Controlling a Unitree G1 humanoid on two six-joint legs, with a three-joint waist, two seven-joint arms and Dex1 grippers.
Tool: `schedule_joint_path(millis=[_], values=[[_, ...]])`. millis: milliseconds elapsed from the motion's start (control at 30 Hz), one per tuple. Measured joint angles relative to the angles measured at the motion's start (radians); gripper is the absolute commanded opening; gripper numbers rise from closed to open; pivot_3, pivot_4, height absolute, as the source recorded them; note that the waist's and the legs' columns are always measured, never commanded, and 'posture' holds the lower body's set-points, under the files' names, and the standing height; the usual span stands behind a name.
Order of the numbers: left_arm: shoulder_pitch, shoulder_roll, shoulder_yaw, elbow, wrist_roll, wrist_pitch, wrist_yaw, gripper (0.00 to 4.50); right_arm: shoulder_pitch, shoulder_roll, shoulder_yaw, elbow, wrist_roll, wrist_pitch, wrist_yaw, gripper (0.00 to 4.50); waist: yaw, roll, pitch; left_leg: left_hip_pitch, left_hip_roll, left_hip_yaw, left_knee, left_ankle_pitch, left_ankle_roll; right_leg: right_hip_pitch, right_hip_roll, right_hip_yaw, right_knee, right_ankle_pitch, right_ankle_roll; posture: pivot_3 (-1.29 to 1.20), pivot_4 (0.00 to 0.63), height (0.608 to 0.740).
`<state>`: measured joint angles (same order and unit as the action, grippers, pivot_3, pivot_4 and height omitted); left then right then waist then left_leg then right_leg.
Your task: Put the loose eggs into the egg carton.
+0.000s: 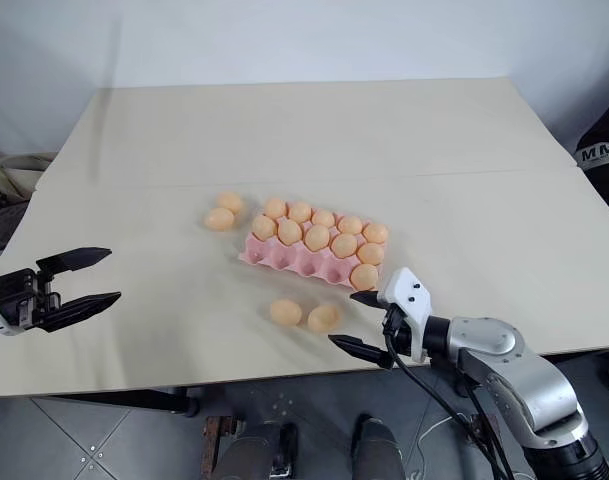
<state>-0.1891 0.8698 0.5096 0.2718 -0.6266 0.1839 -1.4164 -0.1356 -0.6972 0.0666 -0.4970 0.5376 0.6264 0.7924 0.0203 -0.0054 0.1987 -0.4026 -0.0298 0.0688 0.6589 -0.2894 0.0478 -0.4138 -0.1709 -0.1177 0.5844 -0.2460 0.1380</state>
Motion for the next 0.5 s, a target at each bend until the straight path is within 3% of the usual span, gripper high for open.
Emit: schedule_joint_path(millis=[300,500], values=[[0.007,-0.026,0.000,-0.029,-0.001,0.000,0.022,4.46,-0.117,0.092,0.161,0.133,-0.143,-0.079,0.023,4.50,-0.009,0.000,0.000,0.000,0.004,0.000,0.003,-0.001,-0.001,0.000,0.003,0.001,0.001,0.001,-0.002,0.00,0.150,0.740],[0.026,-0.027,0.000,-0.043,-0.005,0.001,0.027,4.46,-0.159,0.121,0.167,0.191,-0.185,-0.103,0.024,4.50,-0.021,0.000,0.000,0.000,0.004,0.000,0.003,-0.001,-0.002,0.000,0.004,0.000,0.001,0.001,-0.002,0.00,0.150,0.740]])
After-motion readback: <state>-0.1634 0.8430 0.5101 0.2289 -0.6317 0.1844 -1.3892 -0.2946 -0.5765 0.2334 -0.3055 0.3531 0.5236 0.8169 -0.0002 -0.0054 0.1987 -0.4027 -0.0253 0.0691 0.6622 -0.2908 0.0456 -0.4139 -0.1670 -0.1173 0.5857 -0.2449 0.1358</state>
